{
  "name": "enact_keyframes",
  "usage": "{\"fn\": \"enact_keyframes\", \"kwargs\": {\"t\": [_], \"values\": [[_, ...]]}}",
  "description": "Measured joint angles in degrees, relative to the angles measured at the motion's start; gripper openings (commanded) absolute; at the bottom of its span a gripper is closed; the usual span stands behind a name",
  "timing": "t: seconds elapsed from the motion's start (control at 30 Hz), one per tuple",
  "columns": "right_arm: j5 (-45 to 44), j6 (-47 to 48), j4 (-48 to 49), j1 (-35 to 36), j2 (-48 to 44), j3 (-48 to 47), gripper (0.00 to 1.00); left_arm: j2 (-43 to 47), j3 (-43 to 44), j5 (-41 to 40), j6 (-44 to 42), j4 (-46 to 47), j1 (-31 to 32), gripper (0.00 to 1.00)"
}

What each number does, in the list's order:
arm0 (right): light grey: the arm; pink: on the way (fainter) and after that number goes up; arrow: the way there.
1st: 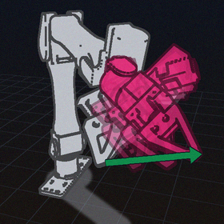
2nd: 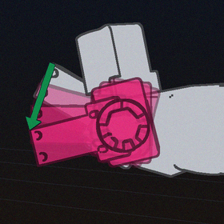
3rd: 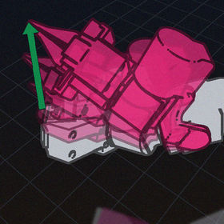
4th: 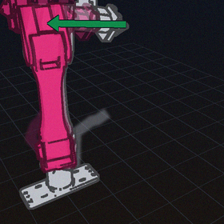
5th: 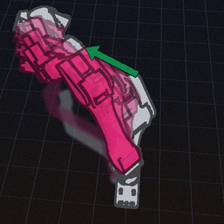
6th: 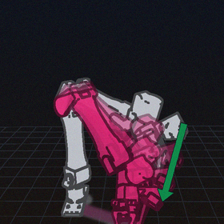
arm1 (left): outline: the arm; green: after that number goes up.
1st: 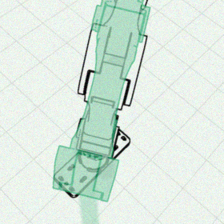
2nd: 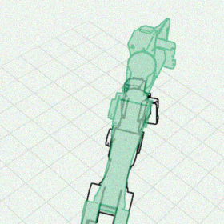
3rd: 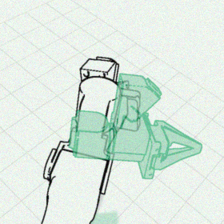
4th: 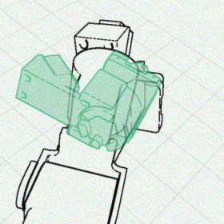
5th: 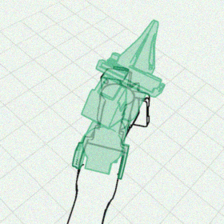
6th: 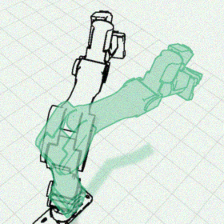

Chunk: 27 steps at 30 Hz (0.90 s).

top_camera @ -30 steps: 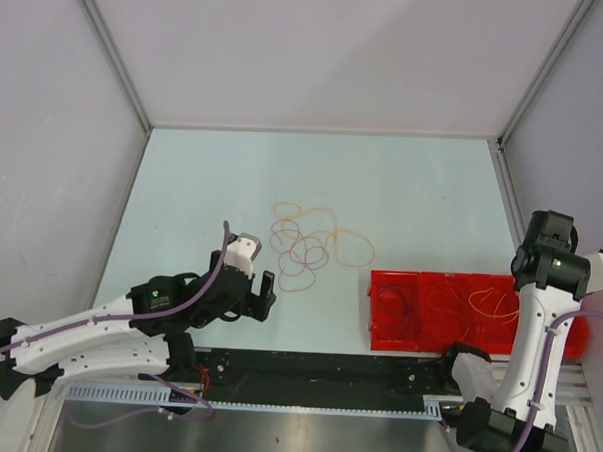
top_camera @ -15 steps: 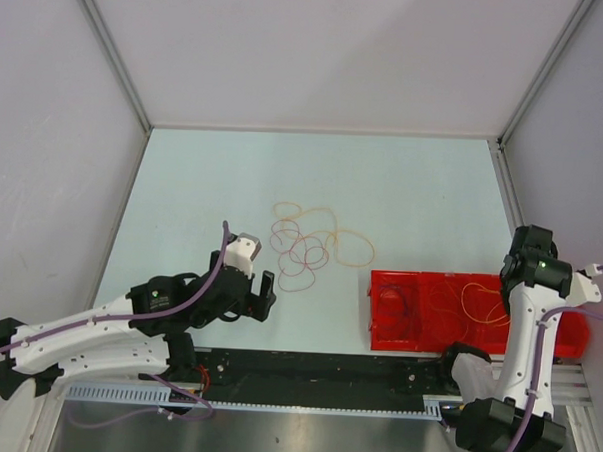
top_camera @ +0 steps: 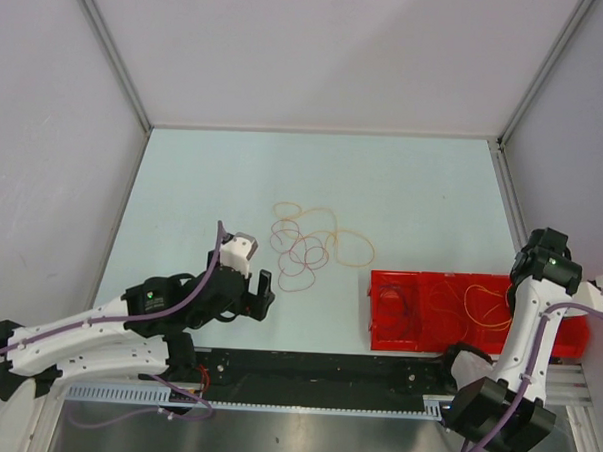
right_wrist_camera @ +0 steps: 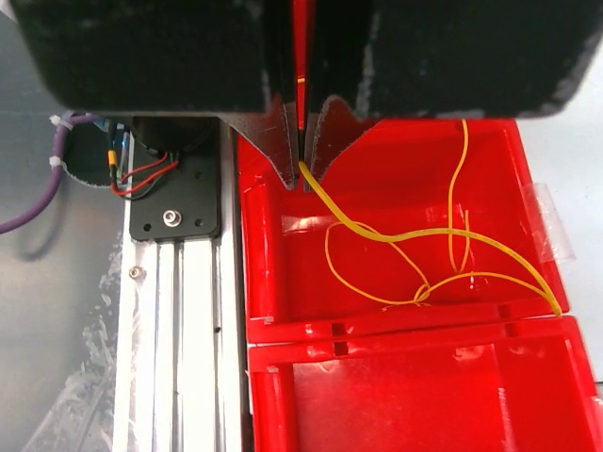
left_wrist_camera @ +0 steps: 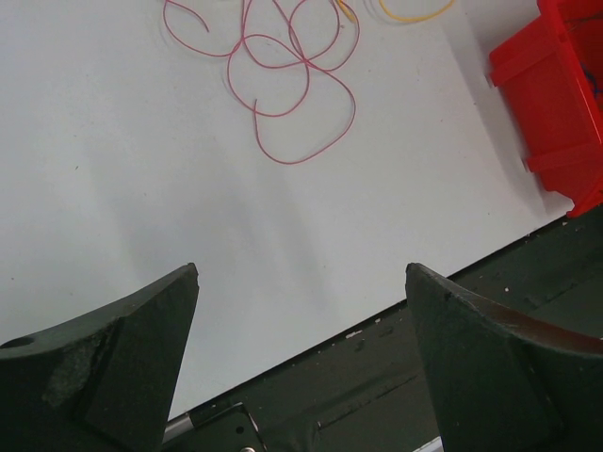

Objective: Untangle the cables

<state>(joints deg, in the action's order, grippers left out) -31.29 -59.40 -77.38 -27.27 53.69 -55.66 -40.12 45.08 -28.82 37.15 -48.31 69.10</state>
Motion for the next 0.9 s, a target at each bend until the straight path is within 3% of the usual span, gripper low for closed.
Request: {"fn": "enact_keyframes", "kwargs": {"t": [0.5, 0.77, 0.9], "values": [[1.88, 10.75, 12.81, -4.63, 5.86, 0.02, 0.0, 0.31, 0.0, -0.63, 0.39, -0.24, 0.15, 0.96], [-4.2, 16.96, 17.84, -2.62, 6.69, -2.34, 0.0, -0.2, 0.0, -0.94, 0.42, -0.31, 0.15, 0.96], [-12.17, 18.78, 18.6, 1.79, 6.99, -3.74, 0.0, -1.03, 0.0, -1.01, 0.42, -0.31, 0.15, 0.96]]}}
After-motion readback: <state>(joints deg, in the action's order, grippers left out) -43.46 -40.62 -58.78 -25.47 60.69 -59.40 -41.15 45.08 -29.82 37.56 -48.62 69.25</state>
